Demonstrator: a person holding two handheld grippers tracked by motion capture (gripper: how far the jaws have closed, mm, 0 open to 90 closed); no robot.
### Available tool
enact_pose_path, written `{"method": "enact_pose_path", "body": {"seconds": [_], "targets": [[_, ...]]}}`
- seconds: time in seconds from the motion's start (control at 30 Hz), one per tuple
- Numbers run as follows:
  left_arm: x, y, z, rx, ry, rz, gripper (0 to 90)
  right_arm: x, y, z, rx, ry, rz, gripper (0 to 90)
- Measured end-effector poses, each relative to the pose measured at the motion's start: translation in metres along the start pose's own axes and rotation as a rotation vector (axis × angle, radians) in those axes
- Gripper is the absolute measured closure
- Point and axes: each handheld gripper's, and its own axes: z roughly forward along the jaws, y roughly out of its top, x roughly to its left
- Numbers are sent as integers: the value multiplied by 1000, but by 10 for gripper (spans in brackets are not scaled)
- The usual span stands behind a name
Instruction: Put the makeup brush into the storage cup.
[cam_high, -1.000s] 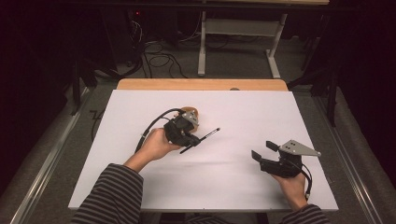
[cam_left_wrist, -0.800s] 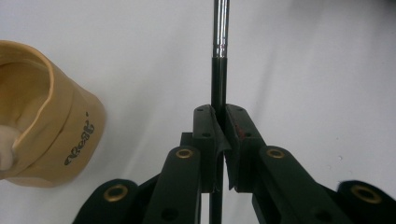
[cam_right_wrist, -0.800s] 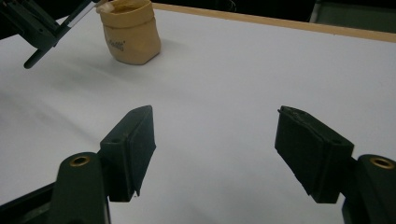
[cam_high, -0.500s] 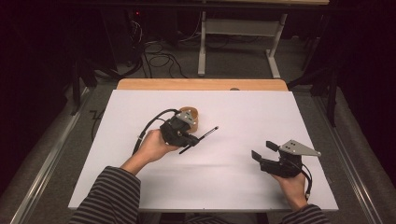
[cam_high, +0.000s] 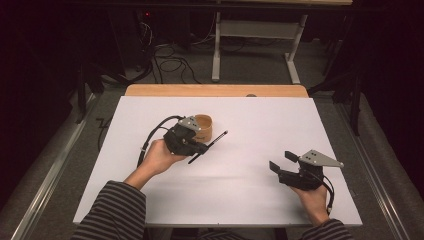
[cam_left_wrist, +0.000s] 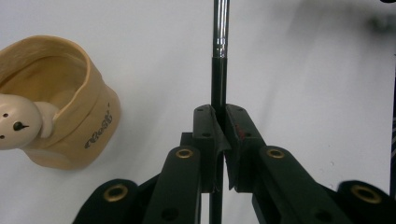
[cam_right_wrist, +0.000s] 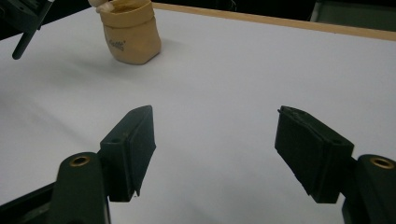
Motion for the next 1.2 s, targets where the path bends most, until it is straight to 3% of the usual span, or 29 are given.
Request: {"method": "enact_pose_path", "body": {"seconds": [0.43, 1.2], "targets": [[3, -5, -15, -70, 16, -35, 835, 0, 0, 0, -1, 2, 1, 298], [10, -9, -25, -152, 57, -94, 835, 0, 0, 0, 1, 1, 0, 298]]}}
